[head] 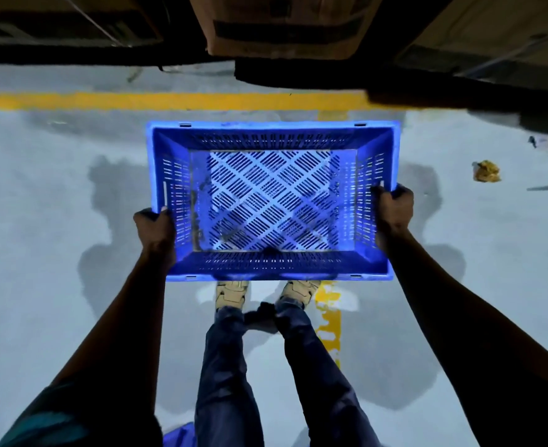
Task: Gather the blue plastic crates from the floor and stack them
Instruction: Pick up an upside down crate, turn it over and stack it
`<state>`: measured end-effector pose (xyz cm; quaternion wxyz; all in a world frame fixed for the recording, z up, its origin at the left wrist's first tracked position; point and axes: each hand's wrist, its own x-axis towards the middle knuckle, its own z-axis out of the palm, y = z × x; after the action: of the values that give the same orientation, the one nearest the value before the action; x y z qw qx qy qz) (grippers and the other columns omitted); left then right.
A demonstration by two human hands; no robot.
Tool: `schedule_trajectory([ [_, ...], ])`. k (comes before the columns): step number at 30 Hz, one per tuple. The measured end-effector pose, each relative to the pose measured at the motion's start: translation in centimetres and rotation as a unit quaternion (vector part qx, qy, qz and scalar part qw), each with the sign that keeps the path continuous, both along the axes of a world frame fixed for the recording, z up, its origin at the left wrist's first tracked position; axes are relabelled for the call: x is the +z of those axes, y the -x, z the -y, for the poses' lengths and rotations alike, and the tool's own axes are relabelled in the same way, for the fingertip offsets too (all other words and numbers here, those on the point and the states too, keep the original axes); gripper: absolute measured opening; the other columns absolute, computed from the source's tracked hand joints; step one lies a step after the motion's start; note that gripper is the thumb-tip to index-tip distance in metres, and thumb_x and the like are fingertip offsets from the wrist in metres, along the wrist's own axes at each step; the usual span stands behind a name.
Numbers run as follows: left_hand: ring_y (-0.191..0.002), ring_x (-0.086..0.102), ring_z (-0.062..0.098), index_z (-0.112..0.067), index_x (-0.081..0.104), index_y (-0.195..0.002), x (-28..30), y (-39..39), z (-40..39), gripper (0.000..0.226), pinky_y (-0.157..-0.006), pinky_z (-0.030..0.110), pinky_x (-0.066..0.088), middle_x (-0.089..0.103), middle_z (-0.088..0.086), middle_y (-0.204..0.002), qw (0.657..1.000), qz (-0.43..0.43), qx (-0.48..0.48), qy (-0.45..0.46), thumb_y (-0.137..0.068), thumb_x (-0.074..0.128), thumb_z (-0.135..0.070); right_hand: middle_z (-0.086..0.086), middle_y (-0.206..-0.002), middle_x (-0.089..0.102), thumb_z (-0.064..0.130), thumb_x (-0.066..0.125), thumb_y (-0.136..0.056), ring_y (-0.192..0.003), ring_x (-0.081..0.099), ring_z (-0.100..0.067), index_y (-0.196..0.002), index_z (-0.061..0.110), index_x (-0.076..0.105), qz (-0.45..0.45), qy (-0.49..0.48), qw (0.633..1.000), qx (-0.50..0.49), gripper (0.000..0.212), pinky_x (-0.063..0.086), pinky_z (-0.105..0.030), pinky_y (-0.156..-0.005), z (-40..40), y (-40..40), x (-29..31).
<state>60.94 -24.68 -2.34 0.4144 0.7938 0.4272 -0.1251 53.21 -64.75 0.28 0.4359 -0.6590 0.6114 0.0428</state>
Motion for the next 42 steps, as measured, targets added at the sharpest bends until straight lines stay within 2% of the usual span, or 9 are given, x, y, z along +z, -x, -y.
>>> schedule_trajectory([
  [3,-0.070,0.047,0.015,-0.004,0.051,-0.092,-0.1,0.6,-0.8,0.046,-0.062,0.032,0.040,0.047,0.004,-0.081,0.999,-0.020,-0.047,0.013,-0.069,0.063,-0.041,-0.004,-0.110,0.066,0.033,0.062,-0.077,-0.099,0.060,-0.023,-0.126,0.012,0.055,-0.005,0.008,0.999,0.032,0.054,0.045,-0.027,-0.088,-1.2,0.7,1.6],
  [11,-0.092,0.067,0.030,0.001,0.062,-0.106,2.0,2.7,-0.9,0.055,-0.080,0.041,0.054,0.068,0.022,-0.101,0.997,-0.065,0.035,0.009,-0.075,0.072,-0.043,-0.015,-0.127,0.062,0.029,0.064,-0.085,-0.117,0.057,-0.039,-0.130,0.016,0.049,-0.142,0.000,0.990,0.022,0.050,0.043,-0.049,-0.103,-4.3,7.2,2.9],
  [14,-0.077,0.056,0.022,0.000,0.064,-0.088,3.6,4.5,-0.9,0.046,-0.069,0.036,0.044,0.058,0.016,-0.078,0.995,-0.097,0.009,-0.001,-0.073,0.071,-0.042,-0.020,-0.120,0.063,0.026,0.057,-0.079,-0.111,0.059,-0.043,-0.127,0.012,0.050,-0.141,-0.007,0.989,0.054,0.050,0.047,-0.054,-0.096,-4.8,9.4,3.3],
  [17,-0.080,0.055,0.025,0.000,0.068,-0.095,4.5,5.8,-1.8,0.033,-0.073,0.032,0.043,0.061,0.015,-0.085,0.993,-0.109,-0.032,-0.032,-0.085,0.069,-0.031,-0.025,-0.110,0.065,0.021,0.047,-0.071,-0.101,0.061,-0.044,-0.120,0.006,0.056,-0.147,-0.011,0.984,0.101,0.052,0.052,-0.048,-0.084,-4.0,9.8,3.3],
  [21,-0.071,0.063,0.039,0.000,0.066,-0.074,5.3,5.5,-2.2,0.040,-0.072,0.045,0.054,0.059,0.020,-0.071,0.989,-0.120,-0.064,-0.049,-0.076,0.062,-0.040,-0.019,-0.092,0.063,0.014,0.044,-0.071,-0.091,0.061,-0.042,-0.103,0.007,0.061,-0.152,-0.006,0.983,0.103,0.036,0.054,-0.048,-0.074,-3.1,9.1,3.6],
  [25,-0.078,0.061,0.033,0.002,0.070,-0.090,5.9,6.5,-2.0,0.029,-0.073,0.042,0.055,0.062,0.017,-0.081,0.988,-0.138,-0.042,-0.051,-0.080,0.069,-0.025,-0.021,-0.104,0.064,0.010,0.046,-0.077,-0.097,0.059,-0.041,-0.121,0.008,0.057,-0.136,-0.025,0.985,0.108,0.046,0.044,-0.037,-0.074,-4.2,9.9,3.7],
  [29,-0.073,0.061,0.031,0.004,0.068,-0.081,6.7,7.4,-2.0,0.046,-0.064,0.033,0.044,0.063,0.019,-0.075,0.991,-0.120,-0.055,-0.018,-0.062,0.062,-0.037,-0.027,-0.124,0.061,0.006,0.052,-0.087,-0.113,0.056,-0.046,-0.137,0.010,0.047,-0.138,-0.010,0.983,0.116,0.051,0.047,-0.046,-0.089,-5.1,11.2,3.0],
  [34,-0.082,0.066,0.041,0.001,0.065,-0.087,6.8,8.2,-2.3,0.043,-0.062,0.030,0.043,0.067,0.027,-0.087,0.993,-0.086,-0.083,-0.019,-0.065,0.061,-0.036,-0.030,-0.122,0.059,0.003,0.048,-0.087,-0.108,0.057,-0.046,-0.131,0.005,0.050,-0.167,-0.007,0.982,0.092,0.044,0.046,-0.042,-0.081,-5.6,12.7,3.1],
  [42,-0.084,0.061,0.027,-0.003,0.064,-0.110,7.0,7.2,-3.1,0.033,-0.072,0.031,0.045,0.068,0.013,-0.099,0.991,-0.046,-0.125,-0.015,-0.083,0.069,-0.021,-0.019,-0.100,0.066,-0.011,0.058,-0.071,-0.099,0.063,-0.039,-0.114,0.004,0.065,-0.107,0.029,0.994,0.012,0.046,0.056,-0.050,-0.089,-6.4,12.8,2.4],
])
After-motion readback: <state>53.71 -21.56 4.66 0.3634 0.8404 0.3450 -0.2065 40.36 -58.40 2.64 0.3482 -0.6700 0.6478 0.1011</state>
